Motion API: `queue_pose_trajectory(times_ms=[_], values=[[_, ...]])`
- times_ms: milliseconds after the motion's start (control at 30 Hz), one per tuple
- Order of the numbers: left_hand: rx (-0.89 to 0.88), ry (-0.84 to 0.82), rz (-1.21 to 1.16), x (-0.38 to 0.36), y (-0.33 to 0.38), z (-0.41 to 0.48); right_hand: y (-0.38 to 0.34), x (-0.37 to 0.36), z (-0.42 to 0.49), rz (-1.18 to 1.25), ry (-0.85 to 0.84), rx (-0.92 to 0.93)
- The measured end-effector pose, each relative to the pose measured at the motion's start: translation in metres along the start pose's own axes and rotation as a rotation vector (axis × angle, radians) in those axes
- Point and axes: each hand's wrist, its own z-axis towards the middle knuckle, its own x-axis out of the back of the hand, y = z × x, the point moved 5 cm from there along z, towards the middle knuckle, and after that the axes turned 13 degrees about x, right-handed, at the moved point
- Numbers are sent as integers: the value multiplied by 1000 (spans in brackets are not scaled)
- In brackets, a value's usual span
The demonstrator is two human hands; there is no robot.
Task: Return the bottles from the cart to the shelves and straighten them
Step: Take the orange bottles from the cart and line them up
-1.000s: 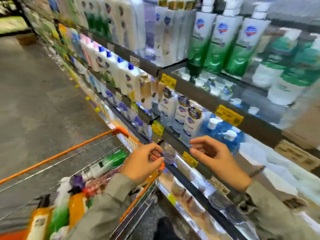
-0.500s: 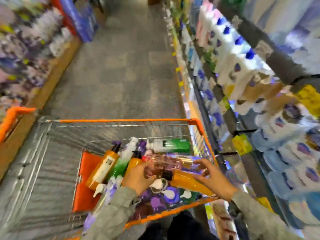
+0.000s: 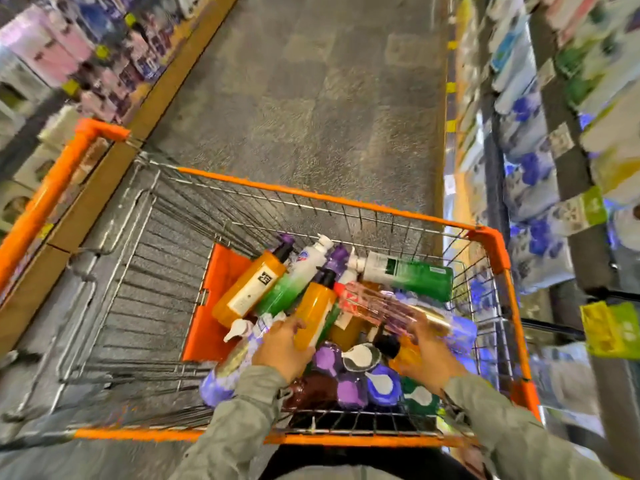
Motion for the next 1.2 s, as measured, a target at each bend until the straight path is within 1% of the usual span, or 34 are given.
queue_pose_trajectory(times_ms=[67,133,200,267,433,500,633,733,833,1033,1200], values=[[24,9,28,-5,2,12,5,-9,9,-17,-12,-43],[28,33,93,-9,6,27,5,-13,19,42,-5,-34],[39,51,153,-12,8,40,10,-20,30,46,-28,-20],[50,55,198,-14,12,48,13,-19,34,-47,-57,-40],[129,15,262,-23,18,72,29,-25,30,-209,-60,-205],[169,-8,260,-26,21,83,32,-30,30,-267,-93,-208],[206,-36,266,-33,27,94,39,-35,30,-286,-28,-225],[232,-64,321,-37,22,96,50,-36,21,-290,-43,-261],[247,-82,381,-42,21,98,62,-34,11,-337,-98,-283],[270,-41,458,-44,22,102,73,-37,10,-380,-140,-263],[221,-7,471,-45,21,98,76,-33,11,-369,-155,-252]])
